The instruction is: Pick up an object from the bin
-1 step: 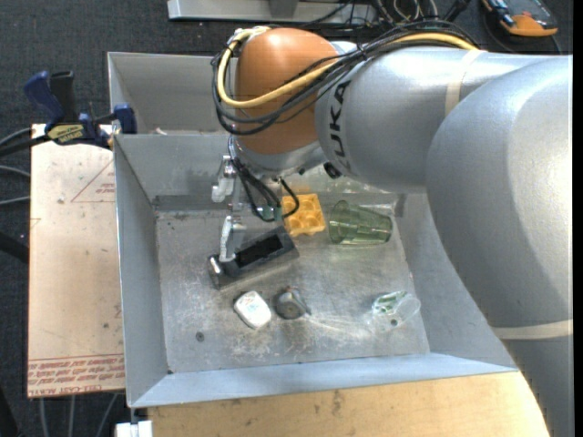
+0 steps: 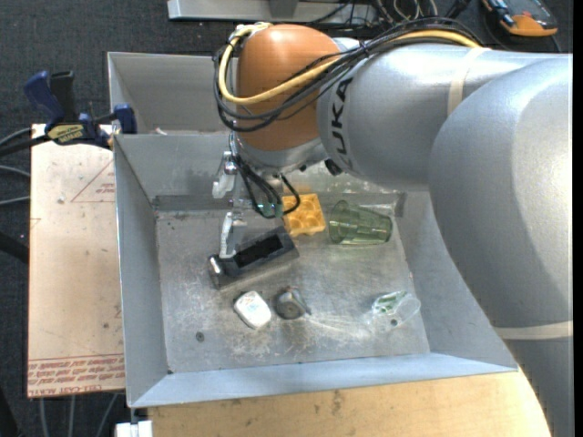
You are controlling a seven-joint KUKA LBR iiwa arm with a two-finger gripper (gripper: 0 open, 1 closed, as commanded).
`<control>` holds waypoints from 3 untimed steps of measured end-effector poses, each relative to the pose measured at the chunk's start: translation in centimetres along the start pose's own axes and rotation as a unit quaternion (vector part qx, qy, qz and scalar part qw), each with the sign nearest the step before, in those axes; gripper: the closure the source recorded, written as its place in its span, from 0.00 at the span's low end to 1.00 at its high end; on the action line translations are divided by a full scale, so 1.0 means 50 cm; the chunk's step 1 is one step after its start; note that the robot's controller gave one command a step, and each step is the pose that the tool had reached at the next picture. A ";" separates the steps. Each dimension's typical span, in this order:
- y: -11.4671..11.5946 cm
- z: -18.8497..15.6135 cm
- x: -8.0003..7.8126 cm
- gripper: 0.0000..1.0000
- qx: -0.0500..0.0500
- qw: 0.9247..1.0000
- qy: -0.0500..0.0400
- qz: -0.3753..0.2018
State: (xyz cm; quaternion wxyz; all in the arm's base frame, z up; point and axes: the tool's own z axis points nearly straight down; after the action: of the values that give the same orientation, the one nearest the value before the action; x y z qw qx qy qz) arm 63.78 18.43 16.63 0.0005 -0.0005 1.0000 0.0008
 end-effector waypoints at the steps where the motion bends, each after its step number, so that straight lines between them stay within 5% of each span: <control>1: -0.041 0.042 0.054 0.00 -0.001 0.997 -0.005 -0.079; 2: -0.049 0.135 0.082 0.00 0.001 0.974 -0.001 -0.227; 3: -0.041 0.134 0.075 0.00 -0.001 0.965 0.001 -0.261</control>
Offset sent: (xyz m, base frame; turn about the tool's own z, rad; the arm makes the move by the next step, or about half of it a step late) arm -0.0467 -0.0154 -0.0963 -0.5476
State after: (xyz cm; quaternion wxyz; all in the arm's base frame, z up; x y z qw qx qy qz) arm 60.02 16.39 9.91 0.0001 -0.2612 0.9653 0.0019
